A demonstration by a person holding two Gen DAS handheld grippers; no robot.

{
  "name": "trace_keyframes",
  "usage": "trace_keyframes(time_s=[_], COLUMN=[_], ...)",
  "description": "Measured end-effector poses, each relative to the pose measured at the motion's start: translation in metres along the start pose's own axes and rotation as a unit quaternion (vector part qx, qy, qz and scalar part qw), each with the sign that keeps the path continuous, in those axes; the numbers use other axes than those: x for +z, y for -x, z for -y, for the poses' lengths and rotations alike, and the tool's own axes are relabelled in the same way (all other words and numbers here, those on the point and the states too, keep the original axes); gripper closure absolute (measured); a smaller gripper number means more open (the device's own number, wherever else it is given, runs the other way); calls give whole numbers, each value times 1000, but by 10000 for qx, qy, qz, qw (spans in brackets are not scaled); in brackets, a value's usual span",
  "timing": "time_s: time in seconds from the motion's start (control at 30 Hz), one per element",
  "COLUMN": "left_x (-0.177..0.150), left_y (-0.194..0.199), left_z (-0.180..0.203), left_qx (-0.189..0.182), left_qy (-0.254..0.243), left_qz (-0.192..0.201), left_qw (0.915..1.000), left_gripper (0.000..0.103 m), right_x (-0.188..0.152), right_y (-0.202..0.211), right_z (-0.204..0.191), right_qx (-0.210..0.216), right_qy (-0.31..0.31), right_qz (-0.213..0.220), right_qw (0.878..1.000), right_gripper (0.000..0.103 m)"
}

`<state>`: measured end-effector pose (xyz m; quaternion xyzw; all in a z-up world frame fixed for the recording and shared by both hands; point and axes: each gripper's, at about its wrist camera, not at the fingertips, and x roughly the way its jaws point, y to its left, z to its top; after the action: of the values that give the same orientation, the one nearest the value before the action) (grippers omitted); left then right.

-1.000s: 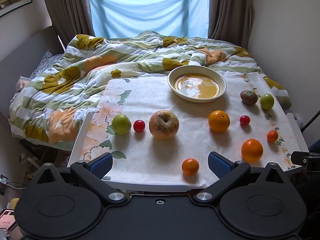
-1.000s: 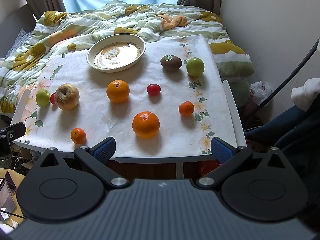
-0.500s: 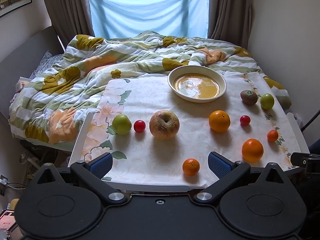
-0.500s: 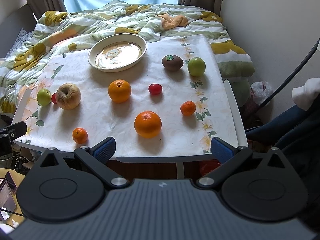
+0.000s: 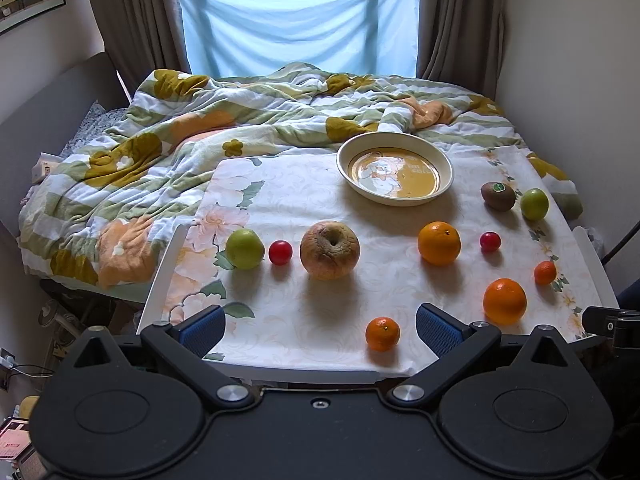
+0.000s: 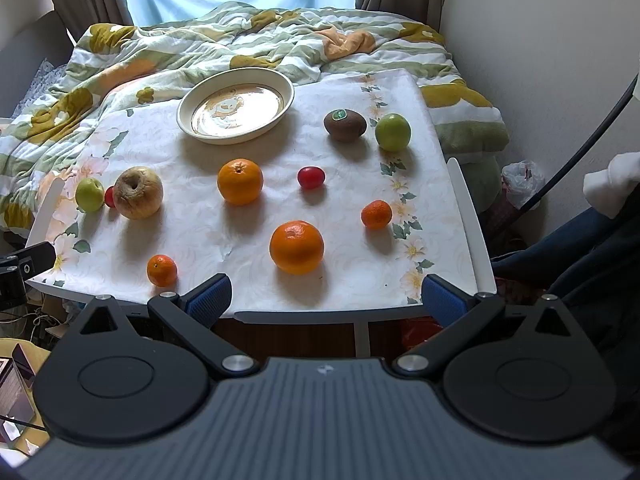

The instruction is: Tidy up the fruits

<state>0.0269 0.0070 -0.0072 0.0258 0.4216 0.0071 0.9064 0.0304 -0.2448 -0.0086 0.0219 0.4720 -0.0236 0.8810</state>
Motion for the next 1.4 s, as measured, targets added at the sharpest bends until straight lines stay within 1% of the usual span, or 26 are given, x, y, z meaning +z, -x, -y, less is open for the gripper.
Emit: trace_keyframes(time_s=[0.5, 0.7, 0.9, 1.0, 1.13, 1.2, 1.27, 1.33, 1.4], left_x=[2, -2, -22, -31, -39, -43, -47, -50, -53], left_y=[3, -11, -53, -69, -90, -101, -111, -121, -128], left_z=[1, 15, 27, 28, 31, 34, 35, 38, 42], left_qx=[25, 22, 106, -11, -67, -60, -118, -172, -190], left_qy=[15, -131, -280, -177, -121, -107, -60, -50, -81], left_qz=[-36, -24, -76, -38, 6, 0, -46, -89, -100], left_qw=[10000, 9999, 9995, 9998, 9999, 9999, 9999, 9998, 9997], left_gripper=[0, 0, 0, 0, 2, 4, 11, 12, 14], right_x=[0, 1, -6, -12, -19, -21, -22, -23, -23], right_y=[4, -2, -36, -58, -78, -90, -100, -111, -120], right_z=[-1, 1, 2, 2, -2, -5, -8, -10, -11], right_qx=[40, 160, 309, 457, 523, 556, 585, 590, 583], right_qy=[-3, 47, 136, 145, 229, 310, 379, 405, 401], right_qz=[20, 63, 31, -43, 98, 165, 231, 270, 305], right_qw=[10000, 9998, 9994, 9988, 9983, 9978, 9973, 9971, 9970], right_gripper=[0, 0, 0, 0, 0, 0, 0, 0, 0])
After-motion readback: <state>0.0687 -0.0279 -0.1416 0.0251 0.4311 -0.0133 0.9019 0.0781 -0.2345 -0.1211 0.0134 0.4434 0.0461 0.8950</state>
